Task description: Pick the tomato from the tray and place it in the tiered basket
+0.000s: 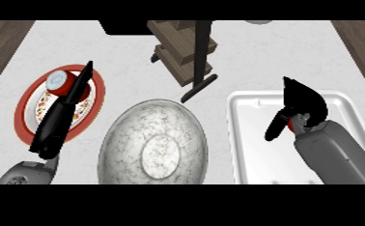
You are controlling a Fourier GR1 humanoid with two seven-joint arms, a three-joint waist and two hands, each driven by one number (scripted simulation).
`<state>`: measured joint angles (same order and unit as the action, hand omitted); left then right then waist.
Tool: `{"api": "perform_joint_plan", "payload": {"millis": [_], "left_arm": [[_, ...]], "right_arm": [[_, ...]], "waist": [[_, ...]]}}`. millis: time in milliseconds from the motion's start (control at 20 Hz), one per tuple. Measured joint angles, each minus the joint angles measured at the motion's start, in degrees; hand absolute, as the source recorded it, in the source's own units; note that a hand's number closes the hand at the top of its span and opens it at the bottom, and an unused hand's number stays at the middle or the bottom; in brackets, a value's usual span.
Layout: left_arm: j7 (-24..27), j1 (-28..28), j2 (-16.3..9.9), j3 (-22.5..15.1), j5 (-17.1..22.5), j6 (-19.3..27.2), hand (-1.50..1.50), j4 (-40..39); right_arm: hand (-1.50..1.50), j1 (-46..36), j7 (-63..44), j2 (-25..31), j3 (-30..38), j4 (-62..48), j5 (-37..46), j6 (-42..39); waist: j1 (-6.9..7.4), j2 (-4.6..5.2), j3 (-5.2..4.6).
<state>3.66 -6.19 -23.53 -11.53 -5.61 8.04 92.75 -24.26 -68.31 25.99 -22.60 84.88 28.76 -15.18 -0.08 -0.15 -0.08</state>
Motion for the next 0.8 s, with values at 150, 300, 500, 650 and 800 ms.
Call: {"api": "perform_joint_plan", "payload": {"millis": [150,300,500,650,800], "left_arm": [[-0.5,0.6,0.1,0.1,-0.1,-0.2,0.0,0.7],[-0.2,0.9,0.4,0.2,-0.4,-0.4,0.0,0.7],[-1.1,0.4,0.3,1.3,0.0,-1.2,0.0,1.2],[-1.2,-0.1,0.5,1.7,-0.3,-1.7,0.0,0.7],[-0.7,0.0,1.1,1.8,-0.9,-1.6,0.0,0.6]], "right_arm": [[-1.5,1.8,0.0,0.0,0.0,0.5,0.2,-0.7],[-1.5,2.6,0.1,0.4,1.0,1.0,1.6,-0.8],[-1.5,4.8,0.8,2.2,2.0,3.2,5.1,-0.6],[-1.5,5.4,1.7,2.7,3.7,3.9,6.5,-0.8],[-1.5,6.3,2.2,2.7,5.2,4.5,7.5,-1.2]], "waist": [[-0.09,-0.06,0.0],[-0.13,-0.04,0.02],[-0.3,-0.08,0.02],[-0.27,-0.02,0.03],[-0.2,0.01,0.03]]}}
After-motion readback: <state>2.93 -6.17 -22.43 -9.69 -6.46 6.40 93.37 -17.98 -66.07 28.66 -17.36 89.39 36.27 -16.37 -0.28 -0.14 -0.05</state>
